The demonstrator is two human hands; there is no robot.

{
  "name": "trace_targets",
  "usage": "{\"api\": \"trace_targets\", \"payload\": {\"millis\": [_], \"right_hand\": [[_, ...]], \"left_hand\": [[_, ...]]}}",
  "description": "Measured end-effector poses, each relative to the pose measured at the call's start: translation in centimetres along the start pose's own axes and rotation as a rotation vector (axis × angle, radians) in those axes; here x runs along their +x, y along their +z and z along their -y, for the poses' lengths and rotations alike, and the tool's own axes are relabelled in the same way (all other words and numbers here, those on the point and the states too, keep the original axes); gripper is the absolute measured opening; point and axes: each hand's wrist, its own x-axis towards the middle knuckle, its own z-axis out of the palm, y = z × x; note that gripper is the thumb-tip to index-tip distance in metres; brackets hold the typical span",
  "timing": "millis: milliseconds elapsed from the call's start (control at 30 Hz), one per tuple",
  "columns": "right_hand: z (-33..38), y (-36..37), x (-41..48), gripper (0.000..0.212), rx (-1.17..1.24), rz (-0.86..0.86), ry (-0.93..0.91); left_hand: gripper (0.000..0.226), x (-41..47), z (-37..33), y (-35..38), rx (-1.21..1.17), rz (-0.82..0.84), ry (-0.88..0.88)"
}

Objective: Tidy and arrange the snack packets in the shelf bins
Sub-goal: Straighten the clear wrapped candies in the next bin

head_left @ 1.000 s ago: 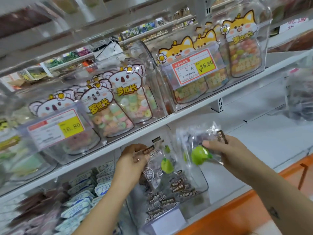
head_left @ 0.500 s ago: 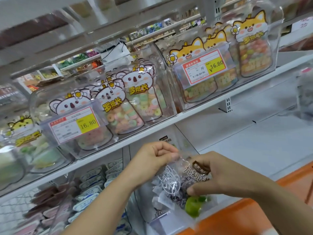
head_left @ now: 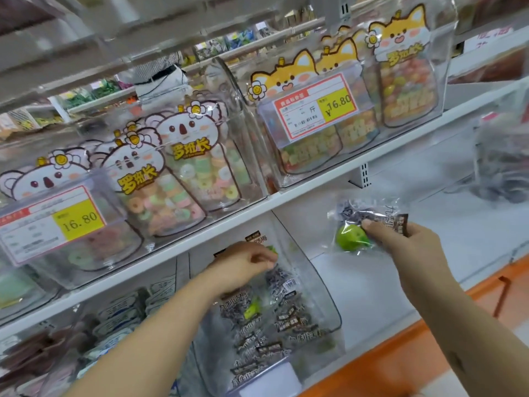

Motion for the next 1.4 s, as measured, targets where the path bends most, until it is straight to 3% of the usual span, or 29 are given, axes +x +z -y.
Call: {"api": "trace_targets", "payload": {"millis": [100, 300, 500, 667, 767, 933, 1067, 1233, 1400], "right_hand": [[-1.1, 0.5, 0.6, 0.016, -0.050, -0.073, 0.034], [-2.2, 1.8, 1.6, 0.023, -0.144, -0.037, 0.024], [-2.4, 2.1, 1.9, 0.020, -0.156, -0.015, 0.010], [-2.9, 2.8, 1.8, 0.014, -0.149, 0.011, 0.052], [-2.8, 3.0, 1.7, 0.014, -0.159, 0.012, 0.056], [-2.3, 3.1, 1.5, 0.015, -0.144, 0.007, 0.046], [-2.2, 3.0, 1.3, 0.016, -0.130, 0.017, 0.035], [-2.2, 2.9, 1.3, 0.017, -0.134, 0.017, 0.021], [-2.1, 3.0, 1.2, 0.015, -0.117, 0.009, 0.030]], "left_hand": [[0.029, 2.7, -0.2, 0.2, 0.138, 0.169, 0.004], [0.053, 6.9, -0.3, 1.8, 0.398, 0.397, -0.056], [0.080, 9.1, 0.6, 3.1, 0.392, 0.555, -0.153], [0.094, 9.5, 0.5, 4.4, 0.404, 0.580, -0.201], [0.091, 9.5, 0.5, 4.5, 0.398, 0.566, -0.214], [0.061, 9.3, 0.8, 4.7, 0.405, 0.413, -0.149], [0.036, 8.3, 0.7, 1.7, 0.242, 0.330, -0.084], [0.044, 7.8, 2.5, 0.0, 0.271, 0.195, -0.046], [0.043, 7.4, 3.4, -0.4, 0.066, 0.084, -0.048]]}}
